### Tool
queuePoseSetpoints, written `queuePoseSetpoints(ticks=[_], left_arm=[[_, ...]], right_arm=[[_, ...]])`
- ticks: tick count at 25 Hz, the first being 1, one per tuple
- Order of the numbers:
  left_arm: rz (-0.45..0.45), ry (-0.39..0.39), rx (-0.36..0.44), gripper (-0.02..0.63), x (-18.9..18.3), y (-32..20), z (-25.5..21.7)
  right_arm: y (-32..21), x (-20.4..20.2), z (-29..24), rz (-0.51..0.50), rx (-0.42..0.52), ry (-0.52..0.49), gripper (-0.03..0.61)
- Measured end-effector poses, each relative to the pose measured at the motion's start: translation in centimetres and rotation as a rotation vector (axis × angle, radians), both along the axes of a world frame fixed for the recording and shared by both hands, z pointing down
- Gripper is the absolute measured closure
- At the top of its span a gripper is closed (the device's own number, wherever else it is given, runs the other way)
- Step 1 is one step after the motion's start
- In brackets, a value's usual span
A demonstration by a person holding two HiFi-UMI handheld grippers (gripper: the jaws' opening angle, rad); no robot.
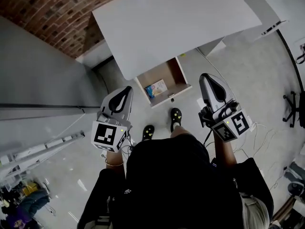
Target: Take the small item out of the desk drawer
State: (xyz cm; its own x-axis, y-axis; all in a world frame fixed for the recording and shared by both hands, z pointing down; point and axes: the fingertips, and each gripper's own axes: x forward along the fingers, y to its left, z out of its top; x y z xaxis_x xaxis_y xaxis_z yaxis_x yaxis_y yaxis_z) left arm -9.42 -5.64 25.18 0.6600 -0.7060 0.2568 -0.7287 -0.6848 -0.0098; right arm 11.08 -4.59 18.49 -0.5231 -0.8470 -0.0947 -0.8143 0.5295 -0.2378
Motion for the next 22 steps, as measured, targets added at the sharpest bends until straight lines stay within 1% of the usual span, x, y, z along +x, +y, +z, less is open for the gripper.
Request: queuePoseSetpoints(ticks=[4, 9, 16, 22], left_arm=[[-0.056, -0.007, 0.006, 0.606, 1.1, -0.5, -0.1], [-0.11, -0.044, 0.005, 0.606, 2.7, -0.6, 0.4], [-0.22, -0.057, -0.051, 0.606, 3.6, -0.1, 2.5], [-0.297, -0.057, -0.093, 0.606, 3.2, 0.6, 4.7]], right_arm=[[-1.7, 1.5, 0.3, -0.053, -0.001, 0.003, 0.572], [-3.3, 2.7, 0.9, -0.131, -0.016, 0.011, 0.572], [-5.0, 3.1, 2.1, -0.25, -0.04, 0.017, 0.572], [-5.7, 2.5, 4.5, -0.331, -0.08, 0.032, 0.572]])
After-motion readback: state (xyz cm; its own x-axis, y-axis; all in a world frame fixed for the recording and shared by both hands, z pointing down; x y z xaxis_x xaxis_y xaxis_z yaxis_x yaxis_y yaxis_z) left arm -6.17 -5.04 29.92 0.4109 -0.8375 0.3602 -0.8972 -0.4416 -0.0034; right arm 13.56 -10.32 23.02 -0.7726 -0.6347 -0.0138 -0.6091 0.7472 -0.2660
